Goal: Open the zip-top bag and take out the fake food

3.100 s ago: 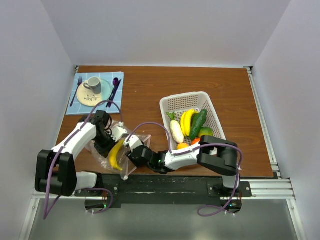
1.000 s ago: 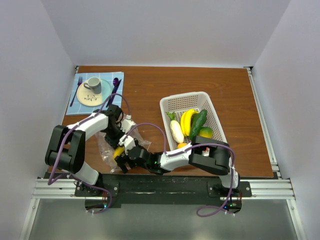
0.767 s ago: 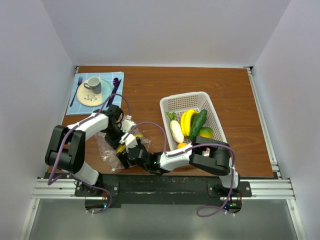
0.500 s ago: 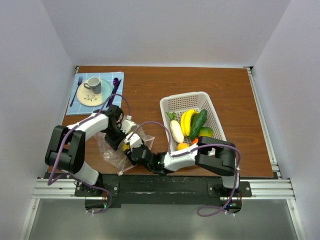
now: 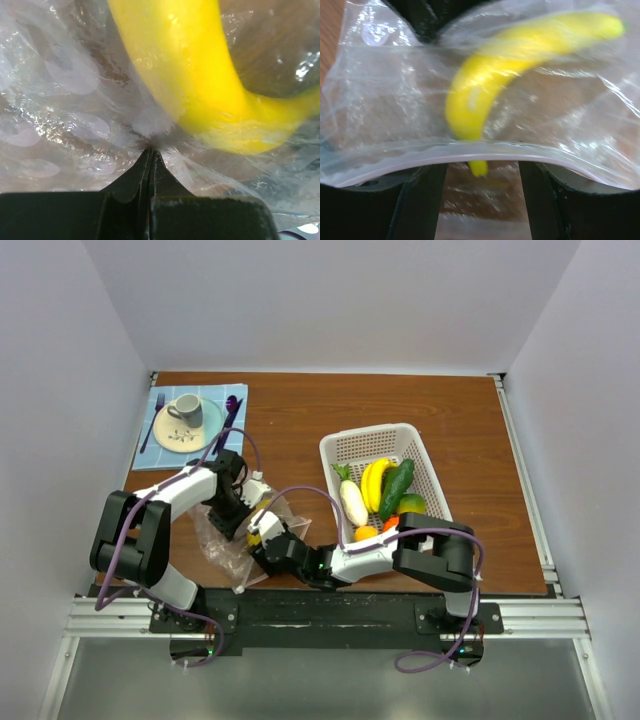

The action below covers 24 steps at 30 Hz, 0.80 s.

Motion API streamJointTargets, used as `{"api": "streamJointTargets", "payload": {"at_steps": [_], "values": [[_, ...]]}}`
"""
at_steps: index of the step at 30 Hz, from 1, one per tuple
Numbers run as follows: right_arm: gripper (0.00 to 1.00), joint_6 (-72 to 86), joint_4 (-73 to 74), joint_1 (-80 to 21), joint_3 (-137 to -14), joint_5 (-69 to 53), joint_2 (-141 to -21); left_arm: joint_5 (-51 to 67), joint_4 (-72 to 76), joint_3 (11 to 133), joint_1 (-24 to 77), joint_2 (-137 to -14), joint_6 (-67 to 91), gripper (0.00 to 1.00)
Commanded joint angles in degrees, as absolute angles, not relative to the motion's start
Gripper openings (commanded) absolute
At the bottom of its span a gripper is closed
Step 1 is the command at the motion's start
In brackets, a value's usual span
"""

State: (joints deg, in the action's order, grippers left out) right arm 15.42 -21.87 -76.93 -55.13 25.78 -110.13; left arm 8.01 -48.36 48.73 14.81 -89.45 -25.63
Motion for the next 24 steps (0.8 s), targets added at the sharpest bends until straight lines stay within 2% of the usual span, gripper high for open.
{"api": "streamJointTargets", "payload": {"at_steps": [1, 8, 14, 15, 18, 21, 24], "values": [[0.63, 14.41, -24.52, -76.99, -59.32, 23.03, -112.94, 6.86, -47.81, 48.69, 15.12, -88.86, -25.58, 0.00], [0.62, 14.59, -25.66, -76.99, -60.38, 22.85, -114.69, 6.77, -47.90, 48.69, 15.12, -88.51, -25.23, 0.00], [0.43, 14.68, -27.33, -76.99, -58.54, 23.11, -113.21, 5.45, -47.37, 48.43, 15.12, -88.77, -25.14, 0.00], [0.32, 14.68, -27.68, -76.91, -57.67, 23.12, -112.86, 4.93, -47.11, 48.43, 15.12, -88.77, -25.05, 0.00], [0.18, 14.50, -28.12, -76.99, -55.82, 22.42, -110.57, 3.70, -46.32, 48.43, 15.12, -89.73, -24.70, 0.00], [0.09, 15.03, -28.30, -76.99, -53.10, 22.06, -107.59, 2.99, -45.27, 48.16, 15.12, -90.53, -24.43, 0.00], [0.07, 15.64, -28.30, -76.99, -49.94, 20.66, -103.63, 1.33, -43.77, 47.46, 15.03, -91.58, -24.35, 0.00]]}}
